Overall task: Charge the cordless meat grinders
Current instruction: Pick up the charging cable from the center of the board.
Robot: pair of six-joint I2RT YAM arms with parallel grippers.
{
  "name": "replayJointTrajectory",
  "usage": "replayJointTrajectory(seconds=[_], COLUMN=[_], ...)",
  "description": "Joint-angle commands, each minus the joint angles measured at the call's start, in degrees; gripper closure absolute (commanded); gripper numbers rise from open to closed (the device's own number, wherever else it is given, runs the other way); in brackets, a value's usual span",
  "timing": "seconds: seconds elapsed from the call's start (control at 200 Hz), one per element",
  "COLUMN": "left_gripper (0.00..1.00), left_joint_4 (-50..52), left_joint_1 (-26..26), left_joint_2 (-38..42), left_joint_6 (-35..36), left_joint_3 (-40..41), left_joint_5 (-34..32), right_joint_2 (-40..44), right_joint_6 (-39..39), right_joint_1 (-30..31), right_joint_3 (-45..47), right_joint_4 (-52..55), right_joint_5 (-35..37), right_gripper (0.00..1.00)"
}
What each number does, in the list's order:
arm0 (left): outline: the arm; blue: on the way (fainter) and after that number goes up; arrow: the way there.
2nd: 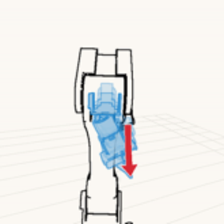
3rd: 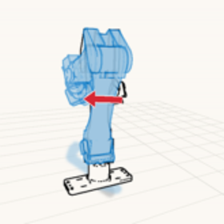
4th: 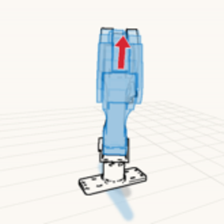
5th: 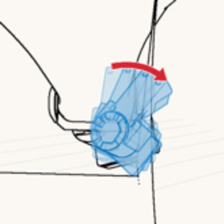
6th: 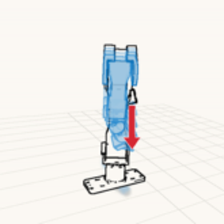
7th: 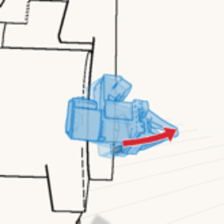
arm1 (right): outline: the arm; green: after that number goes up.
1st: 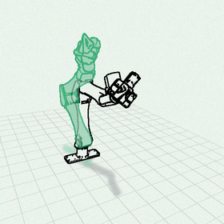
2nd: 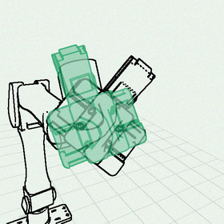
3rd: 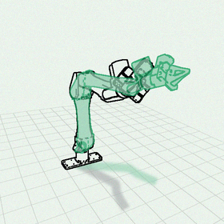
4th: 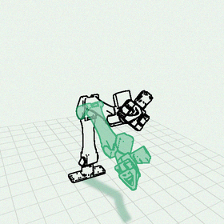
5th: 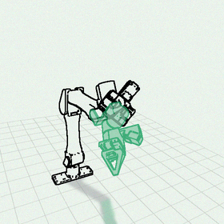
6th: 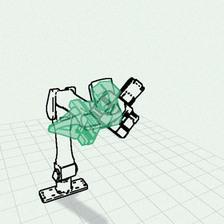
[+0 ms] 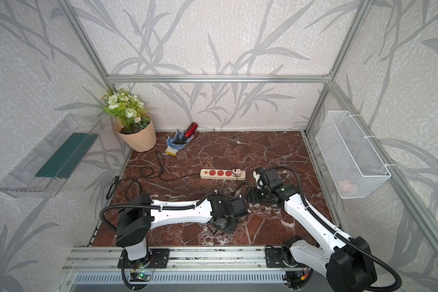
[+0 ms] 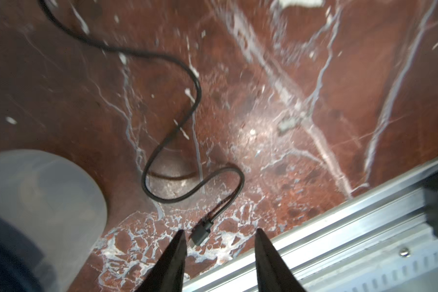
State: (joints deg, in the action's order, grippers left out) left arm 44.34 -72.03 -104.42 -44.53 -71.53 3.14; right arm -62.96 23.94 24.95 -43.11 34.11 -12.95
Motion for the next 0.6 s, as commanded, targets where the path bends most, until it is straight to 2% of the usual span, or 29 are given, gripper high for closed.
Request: replayJointTrajectory(seconds=[0.0,0.31,0.595], left_gripper=[0.56,0.54,0.54], left_joint_4=[-2.35,-5.25,-4.94], left_joint_1=[-0.30,-1.10,-1.10], left_joint_2=[3.25,3.16,1.64], left_joint_6=[1.27,7.19,8.41], left_joint_3=[4.53,5.81,6.22], left_joint_5=[0.80,-1.20,0.06], right_joint_2=[0.36,1.87,2.31], right_joint_6=[0.00,1.29,1.72], right_joint_1=[-0.25,-0.34,-0.33], right_joint_3=[0.61,1.04,1.42], right_joint_4=[-0.42,-0.35,-0.10], right_joint_5=[-0.05,0.42,0.48], right_gripper=[0.27,0.28,0.28])
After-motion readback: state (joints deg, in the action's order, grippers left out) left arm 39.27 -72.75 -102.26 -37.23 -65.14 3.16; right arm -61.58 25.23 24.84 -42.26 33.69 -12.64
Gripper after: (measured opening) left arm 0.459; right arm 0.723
